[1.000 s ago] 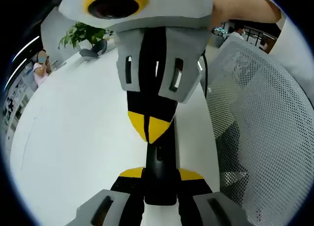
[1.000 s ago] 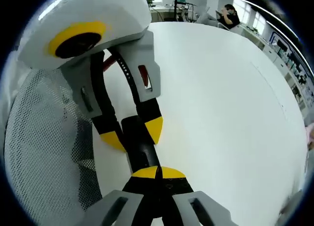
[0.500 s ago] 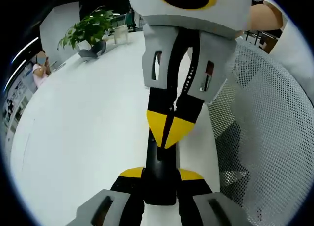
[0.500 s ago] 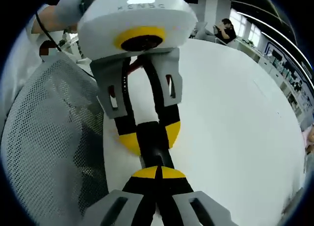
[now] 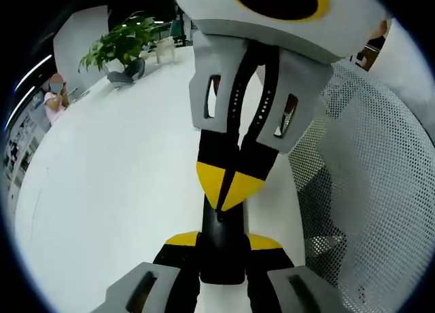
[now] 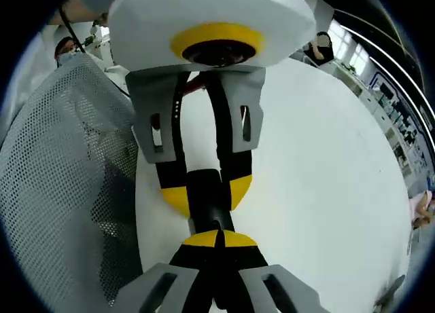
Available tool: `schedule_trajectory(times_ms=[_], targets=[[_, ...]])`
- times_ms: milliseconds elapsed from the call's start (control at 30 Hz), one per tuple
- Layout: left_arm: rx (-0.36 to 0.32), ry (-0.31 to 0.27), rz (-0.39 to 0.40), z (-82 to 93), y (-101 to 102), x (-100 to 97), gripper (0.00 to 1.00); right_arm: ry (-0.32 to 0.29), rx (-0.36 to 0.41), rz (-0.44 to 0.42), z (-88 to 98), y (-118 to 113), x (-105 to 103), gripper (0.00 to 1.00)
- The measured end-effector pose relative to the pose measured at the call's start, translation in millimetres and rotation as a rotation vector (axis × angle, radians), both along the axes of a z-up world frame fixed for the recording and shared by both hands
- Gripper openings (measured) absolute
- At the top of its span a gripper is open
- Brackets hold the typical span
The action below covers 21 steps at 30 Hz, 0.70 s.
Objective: Press the specified remote control buttons in sequence, fully releasing each button before pressing the next.
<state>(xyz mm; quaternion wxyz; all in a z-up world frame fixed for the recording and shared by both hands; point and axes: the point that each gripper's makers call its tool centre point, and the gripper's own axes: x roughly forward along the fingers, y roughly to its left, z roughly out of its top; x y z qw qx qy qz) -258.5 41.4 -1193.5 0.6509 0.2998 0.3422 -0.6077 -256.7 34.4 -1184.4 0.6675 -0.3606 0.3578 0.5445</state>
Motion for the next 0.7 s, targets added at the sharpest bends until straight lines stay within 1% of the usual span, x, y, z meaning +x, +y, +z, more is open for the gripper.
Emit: schedule_trajectory(times_ms=[133,200,267,333,467,533,567,633,700], targets=[[0.0,0.005,0.003,0.1,-0.1,0.1,0.23,0.032,0.053,-0.032,1.8,-1.5,1.4,0.0],[0.002,0.003,0.001,0.0,-0.1,0.2,0.23,0.026,0.054,-0.032,1.7,-1.2,0.2,0.0],[0.002,0.004,0.001,0.2,-0.1,0.2,0.23,-0.014,0.031,0.015,1.3,0.7,-1.0,0.0],[-0.001,0.005,0.001,0.1,-0.1,0.4,0.23,-0.031,0.014,0.046,1.2,2.0,-2.3,0.0],[-0.008,0.008,0.003,0.4,0.1,0.2,0.23,-0.025,0.015,0.056,1.0,3.0,-1.8,0.0],[-0.013,0.011,0.004,0.7,0.0,0.2,0.23,-0.031,0.017,0.079,0.8,4.7,-2.2,0.0],[-0.018,0.013,0.006,0.6,0.3,0.1,0.23,-0.048,0.003,0.11,-0.1,5.8,-1.9,0.0],[-0.033,0.019,0.015,0.9,0.7,0.4,0.23,-0.055,-0.007,0.136,-1.0,6.1,-2.1,0.0],[-0.055,0.034,0.031,1.5,0.7,0.8,0.23,-0.033,0.012,0.118,-1.3,5.5,-1.0,0.0]])
